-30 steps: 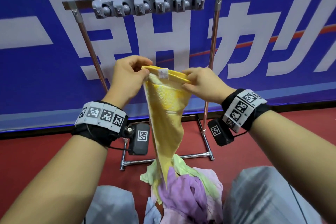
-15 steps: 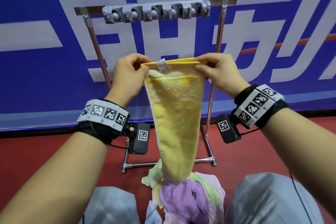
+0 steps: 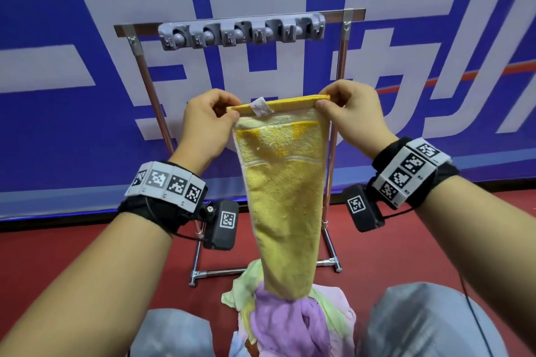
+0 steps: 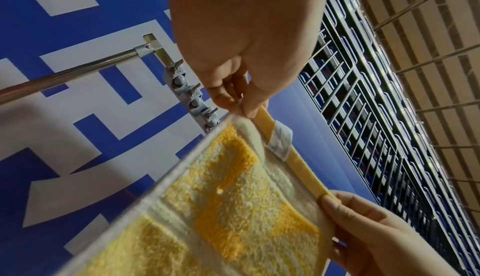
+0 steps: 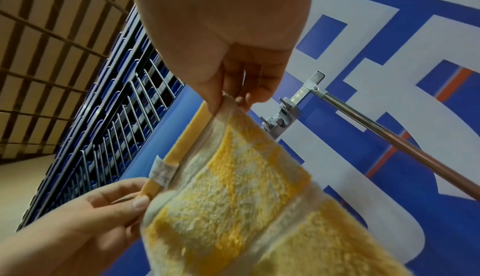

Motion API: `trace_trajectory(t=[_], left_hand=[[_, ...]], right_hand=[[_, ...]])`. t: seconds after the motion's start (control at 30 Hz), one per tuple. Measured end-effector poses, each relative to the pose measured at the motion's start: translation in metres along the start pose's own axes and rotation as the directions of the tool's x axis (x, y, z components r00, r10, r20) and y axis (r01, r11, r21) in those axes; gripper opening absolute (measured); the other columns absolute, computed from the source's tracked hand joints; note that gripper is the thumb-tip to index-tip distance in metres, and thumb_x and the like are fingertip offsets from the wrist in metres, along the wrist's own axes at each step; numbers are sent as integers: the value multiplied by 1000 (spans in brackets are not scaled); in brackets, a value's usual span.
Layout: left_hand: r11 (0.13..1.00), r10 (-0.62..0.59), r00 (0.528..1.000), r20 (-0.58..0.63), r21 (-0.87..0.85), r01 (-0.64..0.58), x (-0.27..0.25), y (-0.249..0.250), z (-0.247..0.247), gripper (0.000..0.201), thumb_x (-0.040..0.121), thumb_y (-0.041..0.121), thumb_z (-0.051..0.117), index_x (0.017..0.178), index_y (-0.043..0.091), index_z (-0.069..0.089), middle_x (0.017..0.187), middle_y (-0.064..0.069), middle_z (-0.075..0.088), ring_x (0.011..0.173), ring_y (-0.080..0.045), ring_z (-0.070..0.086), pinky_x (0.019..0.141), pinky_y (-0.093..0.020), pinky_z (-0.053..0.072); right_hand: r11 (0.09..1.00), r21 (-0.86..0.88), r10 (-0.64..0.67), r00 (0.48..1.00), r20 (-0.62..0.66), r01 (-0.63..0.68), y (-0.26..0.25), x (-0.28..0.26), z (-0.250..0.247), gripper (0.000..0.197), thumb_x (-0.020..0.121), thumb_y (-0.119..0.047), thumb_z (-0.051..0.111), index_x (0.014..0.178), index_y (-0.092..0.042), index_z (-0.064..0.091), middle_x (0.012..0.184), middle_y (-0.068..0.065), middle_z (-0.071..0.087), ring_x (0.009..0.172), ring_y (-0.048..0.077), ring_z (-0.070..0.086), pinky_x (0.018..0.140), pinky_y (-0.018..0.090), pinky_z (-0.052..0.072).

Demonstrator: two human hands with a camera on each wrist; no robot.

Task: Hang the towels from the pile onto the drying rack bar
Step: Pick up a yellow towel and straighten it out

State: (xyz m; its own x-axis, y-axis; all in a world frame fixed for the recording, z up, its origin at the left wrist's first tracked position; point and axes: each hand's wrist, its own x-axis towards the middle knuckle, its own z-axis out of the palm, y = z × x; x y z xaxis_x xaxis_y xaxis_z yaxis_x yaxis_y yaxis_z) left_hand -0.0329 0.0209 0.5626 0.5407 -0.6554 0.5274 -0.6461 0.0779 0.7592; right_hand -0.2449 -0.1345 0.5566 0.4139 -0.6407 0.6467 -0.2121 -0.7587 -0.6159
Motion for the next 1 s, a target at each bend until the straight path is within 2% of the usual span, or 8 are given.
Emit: trace_trajectory(t=[0.17,0.3,0.43,0.53,0.6,0.7,0.83,1.0], left_hand=[[999,-29,1000,0,-45,29,0,2,0,19,88,3,68,91,22,69,84,5,67,76,-5,61,73,-24,55],[998,-27,995,99,-51,32,3,0,-4,28,86,-5,65,85,23,60,83,-1,64,77,-14,61,77,-40,58],[997,-36,985,171,69,24,4,1,-8,37,85,-11,53,75,20,69,75,5,64,65,0,57,68,-24,48],[980,-32,962,270,199,-23,4,4,-8,31,91,-5,54,91,17,76,94,10,63,83,1,58,72,-15,44],[959,-18,956,292,277,-66,5,3,-6,31,93,-3,54,98,17,76,96,11,60,89,-2,57,79,-17,45],[947,-4,966,259,312,-80,5,-2,-3,30,95,0,53,101,18,76,104,5,59,94,-10,58,77,-26,48],[951,-7,970,244,300,-69,5,-4,0,30,96,1,52,102,18,76,107,3,59,96,-14,58,78,-30,50],[949,16,965,261,300,-97,1,3,6,32,94,-2,51,100,18,76,107,3,60,101,-11,58,86,-20,46]], right_hand=[[1000,16,8,999,32,-8,1,0,-1,3,89,-20,68,91,-17,69,80,-3,67,76,17,63,69,33,55],[995,95,-24,996,90,16,1,0,-2,18,87,-6,64,95,-22,68,83,-2,66,72,15,61,67,29,54],[999,25,-35,958,286,29,-5,1,-3,33,88,5,53,86,-20,74,80,-8,66,67,7,55,63,23,47],[999,2,40,905,425,-45,-10,1,-1,41,85,7,44,88,-15,78,86,1,73,65,6,60,61,19,48],[996,12,76,884,461,-91,-13,1,0,44,84,6,41,89,-16,78,88,5,74,67,15,60,62,24,51],[989,98,43,841,539,-113,-18,0,1,52,80,16,38,94,-13,78,94,1,74,77,8,64,67,17,51],[996,80,-88,789,608,49,-20,-1,2,44,83,17,55,102,-15,77,96,-5,75,91,4,69,77,18,54],[984,86,-178,849,498,156,-25,-5,16,12,82,-12,77,94,-17,78,85,-10,70,78,4,65,71,16,50]])
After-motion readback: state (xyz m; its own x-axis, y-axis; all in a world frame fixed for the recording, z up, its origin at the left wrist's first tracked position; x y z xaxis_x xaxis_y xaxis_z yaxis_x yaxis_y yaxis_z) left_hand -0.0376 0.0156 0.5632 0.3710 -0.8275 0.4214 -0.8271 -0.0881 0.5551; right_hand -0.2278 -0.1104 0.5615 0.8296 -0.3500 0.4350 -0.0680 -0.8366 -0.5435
